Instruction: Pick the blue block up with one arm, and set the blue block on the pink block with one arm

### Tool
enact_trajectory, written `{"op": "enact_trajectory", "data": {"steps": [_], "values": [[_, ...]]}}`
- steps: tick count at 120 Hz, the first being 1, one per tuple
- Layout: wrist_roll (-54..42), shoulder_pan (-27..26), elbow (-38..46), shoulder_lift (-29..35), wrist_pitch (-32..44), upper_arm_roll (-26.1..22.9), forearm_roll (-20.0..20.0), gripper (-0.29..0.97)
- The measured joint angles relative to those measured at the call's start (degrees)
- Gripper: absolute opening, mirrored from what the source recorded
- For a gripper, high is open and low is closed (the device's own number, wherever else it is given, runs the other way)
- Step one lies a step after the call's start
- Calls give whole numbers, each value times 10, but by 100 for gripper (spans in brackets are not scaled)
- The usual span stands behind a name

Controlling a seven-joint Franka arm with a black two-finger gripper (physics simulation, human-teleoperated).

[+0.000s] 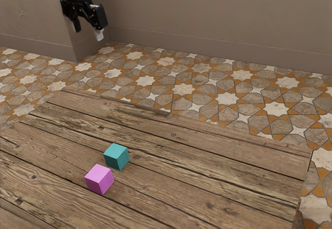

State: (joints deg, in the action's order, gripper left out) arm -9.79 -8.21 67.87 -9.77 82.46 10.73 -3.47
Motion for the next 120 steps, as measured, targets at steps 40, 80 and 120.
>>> {"op": "enact_trajectory", "data": {"steps": [40,80,120], "values": [[-6,-8,287,115,84,10,0,68],[2,0,478,80,328,52,35,68],[9,0,554,0,502,66,123,68]]}}
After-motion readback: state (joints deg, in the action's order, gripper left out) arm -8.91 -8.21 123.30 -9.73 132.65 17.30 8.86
